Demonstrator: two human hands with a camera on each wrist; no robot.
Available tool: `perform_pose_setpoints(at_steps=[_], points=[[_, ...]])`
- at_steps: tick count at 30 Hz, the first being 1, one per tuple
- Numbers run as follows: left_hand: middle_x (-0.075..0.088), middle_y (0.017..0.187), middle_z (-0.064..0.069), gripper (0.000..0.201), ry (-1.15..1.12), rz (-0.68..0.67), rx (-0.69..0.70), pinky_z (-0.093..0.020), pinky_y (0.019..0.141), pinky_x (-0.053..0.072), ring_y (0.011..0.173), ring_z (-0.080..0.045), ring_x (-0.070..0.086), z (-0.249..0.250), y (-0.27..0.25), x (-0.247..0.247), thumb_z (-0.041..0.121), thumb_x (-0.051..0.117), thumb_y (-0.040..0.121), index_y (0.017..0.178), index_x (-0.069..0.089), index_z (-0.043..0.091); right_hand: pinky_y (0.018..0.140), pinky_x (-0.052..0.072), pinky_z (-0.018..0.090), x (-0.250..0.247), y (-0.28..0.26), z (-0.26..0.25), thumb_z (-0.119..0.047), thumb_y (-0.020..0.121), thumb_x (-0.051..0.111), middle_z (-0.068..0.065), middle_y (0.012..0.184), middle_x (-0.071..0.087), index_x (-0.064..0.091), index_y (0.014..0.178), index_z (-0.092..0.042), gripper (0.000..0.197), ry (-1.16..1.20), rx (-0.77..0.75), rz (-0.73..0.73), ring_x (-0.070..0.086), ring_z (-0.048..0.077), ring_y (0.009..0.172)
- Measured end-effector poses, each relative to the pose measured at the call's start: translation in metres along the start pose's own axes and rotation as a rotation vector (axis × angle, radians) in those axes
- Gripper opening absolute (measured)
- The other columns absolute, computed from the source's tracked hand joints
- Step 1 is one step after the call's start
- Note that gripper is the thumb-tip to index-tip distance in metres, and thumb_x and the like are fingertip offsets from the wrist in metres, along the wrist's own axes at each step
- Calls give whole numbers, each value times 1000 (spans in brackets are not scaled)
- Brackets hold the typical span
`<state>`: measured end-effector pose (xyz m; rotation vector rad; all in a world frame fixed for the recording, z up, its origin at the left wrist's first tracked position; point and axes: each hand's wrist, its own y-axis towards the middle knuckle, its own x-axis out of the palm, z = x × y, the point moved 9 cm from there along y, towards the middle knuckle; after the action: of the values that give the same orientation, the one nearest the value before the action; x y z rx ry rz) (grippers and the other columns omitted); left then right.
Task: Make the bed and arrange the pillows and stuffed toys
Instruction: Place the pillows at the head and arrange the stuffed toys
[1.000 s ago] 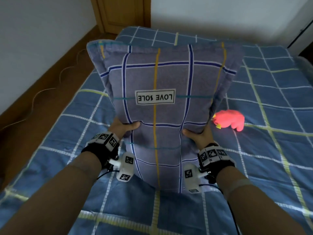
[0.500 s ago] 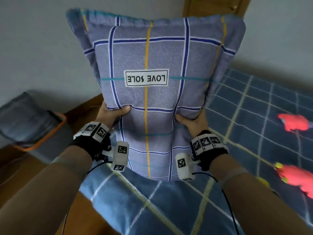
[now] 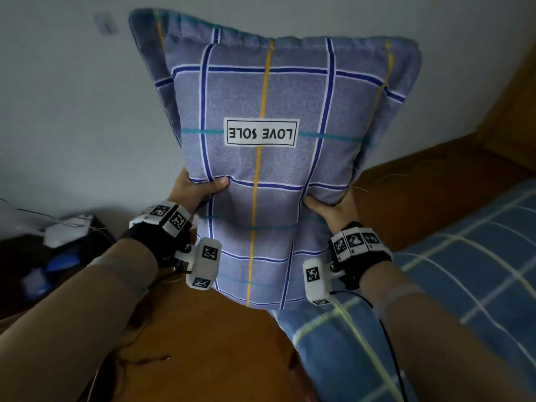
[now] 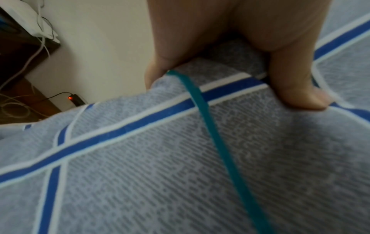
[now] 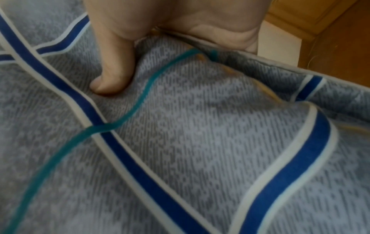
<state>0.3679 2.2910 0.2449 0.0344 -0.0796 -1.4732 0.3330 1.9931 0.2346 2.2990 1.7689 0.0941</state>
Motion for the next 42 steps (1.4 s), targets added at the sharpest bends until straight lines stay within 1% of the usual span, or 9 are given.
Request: perform_pose_setpoints(at_steps=[6, 12, 15, 18, 21, 24, 27, 33, 42], points=[[69, 101, 1, 71, -1, -28, -1, -26, 75, 57, 86, -7, 69, -7, 107, -36, 10, 75, 60, 128, 52, 7, 67, 26, -16, 73, 83, 18, -1, 70, 78, -5, 121, 47, 41, 136, -2, 77, -16, 8, 36, 44, 8, 111], [67, 105, -8, 62, 12, -93, 0, -39, 84, 55, 94, -22, 66, -18, 236, 24, -2, 72, 73, 131, 50, 3, 78, 34, -10, 68, 205, 45, 6, 73, 73, 3, 132, 49, 40, 135, 2, 71, -5, -47, 117, 44, 9, 112], [67, 110, -16, 57, 38, -183, 6, -32, 74, 58, 98, -31, 66, -5, 310, 86, 0, 69, 78, 131, 49, 5, 96, 44, 16, 35, 278, 61, 4, 72, 74, 5, 135, 51, 39, 136, -2, 73, 51, -39, 212, 51, 18, 121], [64, 116, -12, 53, 57, -298, 9, -38, 87, 54, 96, -24, 65, 16, 375, 157, -2, 68, 78, 127, 50, 10, 84, 45, 4, -5, 345, 62, 2, 72, 76, 2, 133, 50, 38, 137, 0, 75, 28, -48, 284, 49, 14, 118], [62, 114, -6, 46, 49, -413, 25, -39, 86, 50, 88, -11, 62, 31, 436, 231, -1, 68, 79, 115, 51, 20, 96, 46, 26, -53, 401, 65, -19, 61, 82, 10, 136, 52, 42, 135, -2, 85, 17, -40, 379, 52, 18, 118], [62, 118, -6, 47, 20, -488, -8, -42, 88, 51, 98, -22, 63, 30, 488, 305, 2, 69, 79, 120, 51, 17, 100, 42, 34, -104, 441, 71, -17, 63, 85, 11, 135, 53, 45, 132, -4, 81, -37, -29, 506, 52, 22, 121], [60, 128, -10, 59, -5, -578, -59, -48, 94, 49, 113, -28, 59, 15, 533, 382, 5, 71, 78, 131, 48, 14, 103, 41, 38, -154, 473, 86, -10, 70, 80, 9, 137, 52, 43, 134, -9, 74, -80, -7, 637, 50, 24, 124], [61, 126, -8, 58, -112, -744, -157, -45, 90, 50, 108, -27, 60, -23, 624, 526, 8, 70, 80, 132, 47, 16, 99, 40, 31, -234, 559, 117, -8, 71, 78, 0, 130, 54, 42, 133, -10, 72, -140, -13, 814, 49, 11, 115], [59, 130, -9, 62, -160, -1005, -163, -50, 100, 46, 117, -29, 57, -17, 742, 781, 8, 72, 78, 134, 47, 16, 95, 44, 34, -383, 695, 140, -21, 60, 86, 11, 134, 55, 45, 132, -2, 85, -195, 7, 1023, 53, 25, 123]])
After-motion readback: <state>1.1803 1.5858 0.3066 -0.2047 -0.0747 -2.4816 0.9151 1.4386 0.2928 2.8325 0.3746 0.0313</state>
